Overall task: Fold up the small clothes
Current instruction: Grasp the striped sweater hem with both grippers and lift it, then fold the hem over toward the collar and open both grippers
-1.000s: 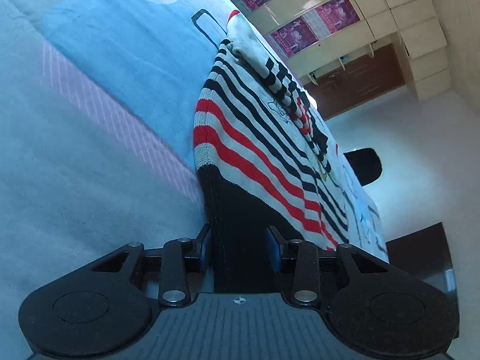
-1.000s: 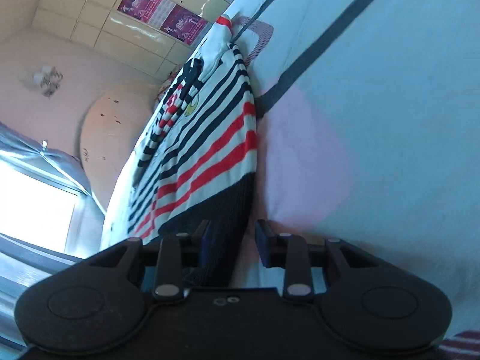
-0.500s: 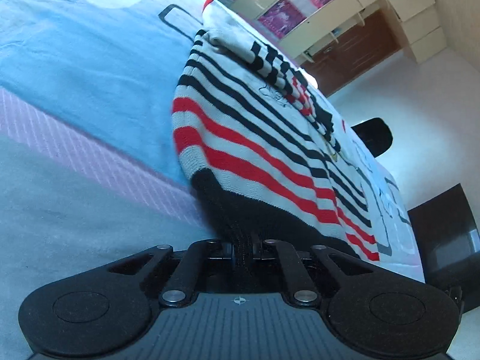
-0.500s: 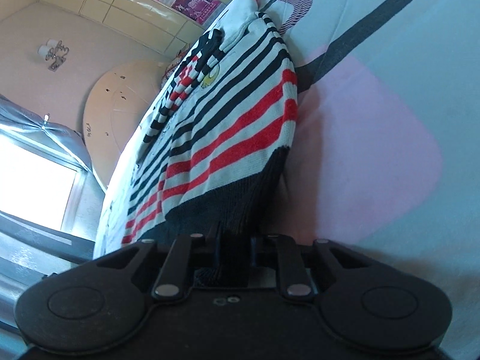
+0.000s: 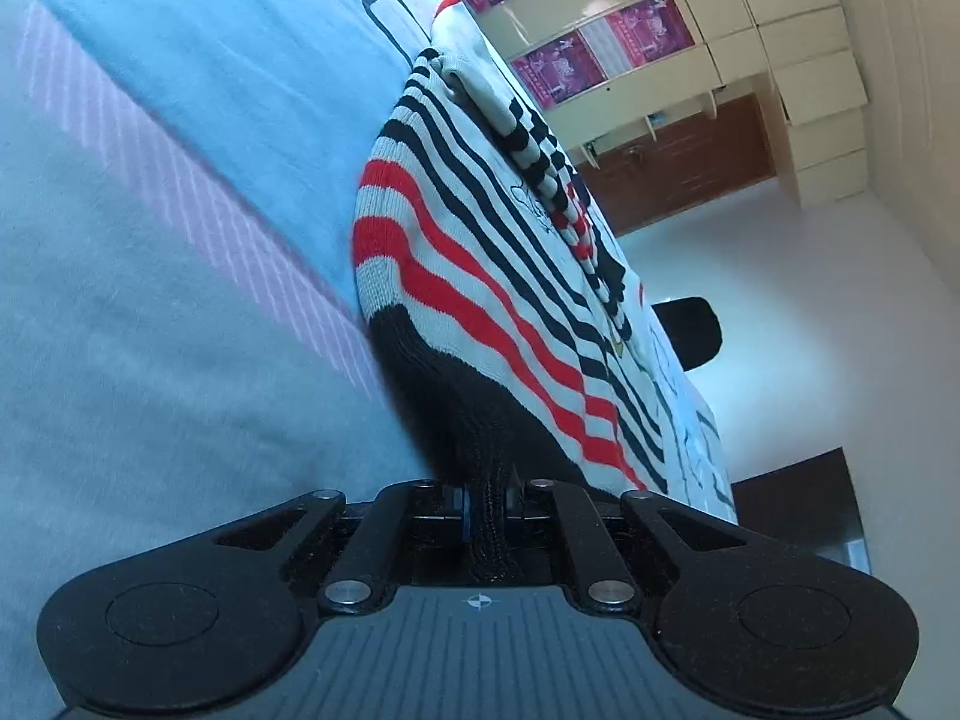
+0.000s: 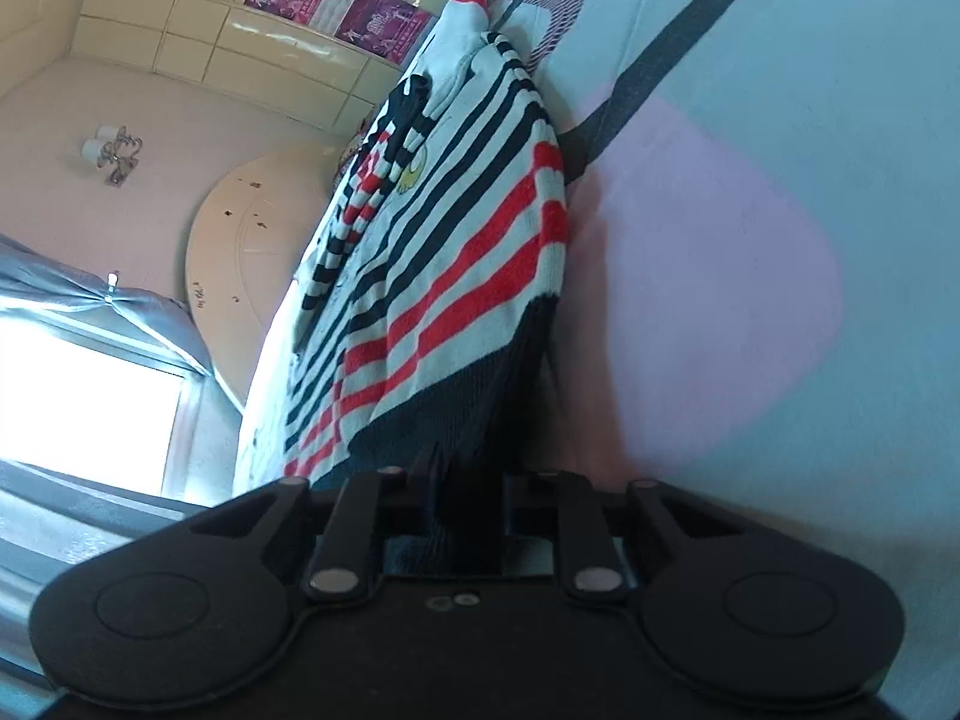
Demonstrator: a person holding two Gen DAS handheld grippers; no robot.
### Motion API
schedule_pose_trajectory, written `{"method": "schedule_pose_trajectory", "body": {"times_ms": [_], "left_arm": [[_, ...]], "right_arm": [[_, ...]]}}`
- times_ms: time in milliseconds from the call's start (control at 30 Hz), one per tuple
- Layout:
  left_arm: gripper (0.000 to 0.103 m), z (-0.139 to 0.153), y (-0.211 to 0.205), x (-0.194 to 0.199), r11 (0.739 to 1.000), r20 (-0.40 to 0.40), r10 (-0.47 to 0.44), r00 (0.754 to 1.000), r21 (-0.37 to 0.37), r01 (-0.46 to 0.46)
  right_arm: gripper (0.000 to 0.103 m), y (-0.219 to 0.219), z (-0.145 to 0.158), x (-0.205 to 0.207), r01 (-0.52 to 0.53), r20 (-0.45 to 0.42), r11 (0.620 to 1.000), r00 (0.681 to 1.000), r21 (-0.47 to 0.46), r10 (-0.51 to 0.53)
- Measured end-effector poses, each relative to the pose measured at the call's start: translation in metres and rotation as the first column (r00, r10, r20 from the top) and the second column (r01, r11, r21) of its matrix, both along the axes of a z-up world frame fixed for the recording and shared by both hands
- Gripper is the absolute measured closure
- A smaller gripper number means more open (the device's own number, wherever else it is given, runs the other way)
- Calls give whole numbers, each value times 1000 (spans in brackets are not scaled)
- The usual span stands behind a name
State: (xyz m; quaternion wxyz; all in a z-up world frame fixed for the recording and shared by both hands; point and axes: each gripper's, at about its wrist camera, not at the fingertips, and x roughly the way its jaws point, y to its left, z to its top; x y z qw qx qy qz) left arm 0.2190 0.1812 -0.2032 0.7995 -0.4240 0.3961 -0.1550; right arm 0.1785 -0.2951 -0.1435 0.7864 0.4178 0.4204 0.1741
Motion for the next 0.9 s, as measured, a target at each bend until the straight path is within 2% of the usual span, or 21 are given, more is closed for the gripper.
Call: {"method": "schedule_pose_trajectory", "body": {"times_ms": [67, 200, 267, 333, 367, 433, 533, 667, 800, 900], "left_arm": [[98, 5, -4, 3, 1000, 2, 4, 1000, 30, -4], [99, 30, 7, -13, 997, 87, 41, 995, 66, -46], [99, 31, 22, -22, 992, 68, 80, 994, 91, -86], [99, 17, 31, -26, 988, 7, 95, 995, 123, -95], [99, 9, 34, -29, 989, 5, 100, 995, 108, -100], [99, 6, 34, -31, 987, 18, 123, 992, 99, -124], [99, 11, 30, -32, 984, 21, 137, 990, 117, -138], [99, 18, 27, -31, 981, 43, 148, 988, 124, -152], [99, 41, 27, -25, 976, 111, 149, 983, 141, -164], [99, 61, 33, -11, 975, 158, 150, 976, 139, -173]], "right_arm": [[94, 3, 14, 0, -18, 43, 997, 999, -77, 22], [96, -9, 50, -12, -9, 155, 989, 987, -151, 33], [96, -13, 49, -14, -26, 153, 983, 987, -184, 55], [96, -12, 29, -12, -55, 90, 967, 993, -250, 80], [97, -11, 17, -10, -69, 60, 960, 994, -271, 88], [98, -18, 11, -11, -45, 62, 976, 996, -211, 60], [97, -11, 24, -13, -76, 86, 955, 991, -286, 105], [97, -10, 39, -12, -82, 138, 951, 982, -297, 128], [97, -5, 65, -3, -79, 227, 930, 959, -359, 169], [97, -6, 85, 16, -50, 277, 927, 947, -371, 162]]}}
